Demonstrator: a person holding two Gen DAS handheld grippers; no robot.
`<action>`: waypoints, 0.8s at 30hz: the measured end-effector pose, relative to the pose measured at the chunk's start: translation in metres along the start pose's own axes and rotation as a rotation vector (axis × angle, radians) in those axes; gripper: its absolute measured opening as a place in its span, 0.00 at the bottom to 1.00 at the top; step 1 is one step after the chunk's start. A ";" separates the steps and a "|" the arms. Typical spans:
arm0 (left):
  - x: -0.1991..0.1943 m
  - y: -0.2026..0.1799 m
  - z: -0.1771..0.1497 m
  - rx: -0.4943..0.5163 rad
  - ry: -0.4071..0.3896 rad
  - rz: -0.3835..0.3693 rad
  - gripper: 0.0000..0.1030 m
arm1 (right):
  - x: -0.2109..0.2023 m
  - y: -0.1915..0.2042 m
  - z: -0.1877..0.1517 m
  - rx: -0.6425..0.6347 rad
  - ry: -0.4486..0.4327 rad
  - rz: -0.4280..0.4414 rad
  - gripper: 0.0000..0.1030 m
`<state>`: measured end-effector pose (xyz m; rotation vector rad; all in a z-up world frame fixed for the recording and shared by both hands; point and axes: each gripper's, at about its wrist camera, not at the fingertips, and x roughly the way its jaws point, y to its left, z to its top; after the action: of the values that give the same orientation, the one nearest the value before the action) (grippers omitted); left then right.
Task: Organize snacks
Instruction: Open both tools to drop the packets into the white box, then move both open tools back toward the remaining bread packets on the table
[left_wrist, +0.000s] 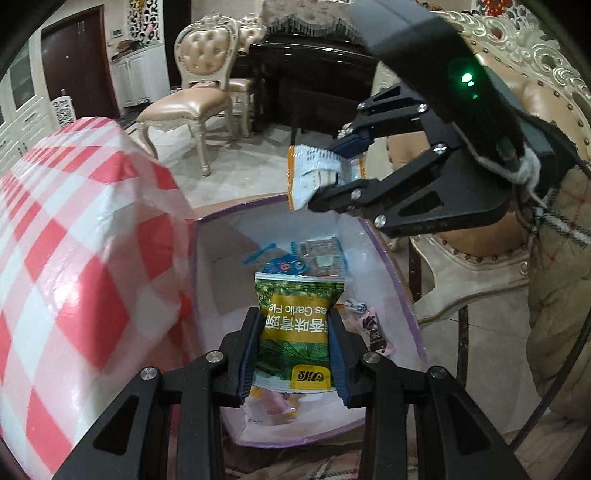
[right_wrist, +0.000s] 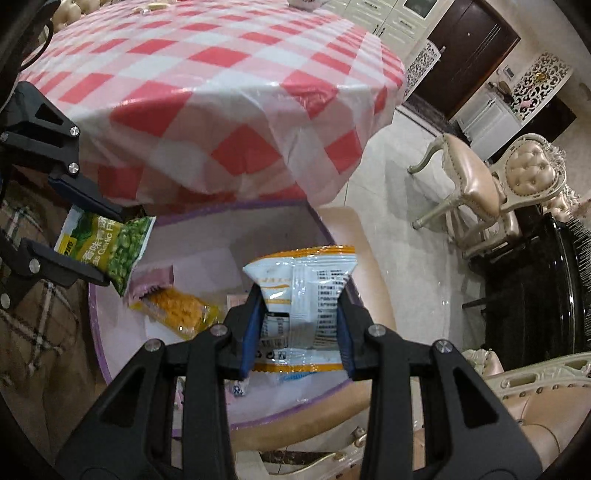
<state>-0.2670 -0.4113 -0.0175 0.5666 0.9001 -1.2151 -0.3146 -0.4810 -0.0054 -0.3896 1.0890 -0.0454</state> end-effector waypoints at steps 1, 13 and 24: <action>0.001 0.000 0.000 -0.003 -0.004 -0.030 0.38 | 0.003 0.000 -0.002 -0.006 0.019 0.006 0.39; -0.074 0.068 -0.024 -0.193 -0.259 0.029 0.72 | -0.015 0.004 0.033 0.032 -0.101 -0.073 0.68; -0.207 0.276 -0.123 -0.564 -0.333 0.697 0.81 | -0.036 0.097 0.225 0.087 -0.588 0.251 0.83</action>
<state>-0.0553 -0.1235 0.0634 0.1744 0.6334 -0.3734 -0.1503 -0.3182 0.0842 -0.1660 0.5443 0.2324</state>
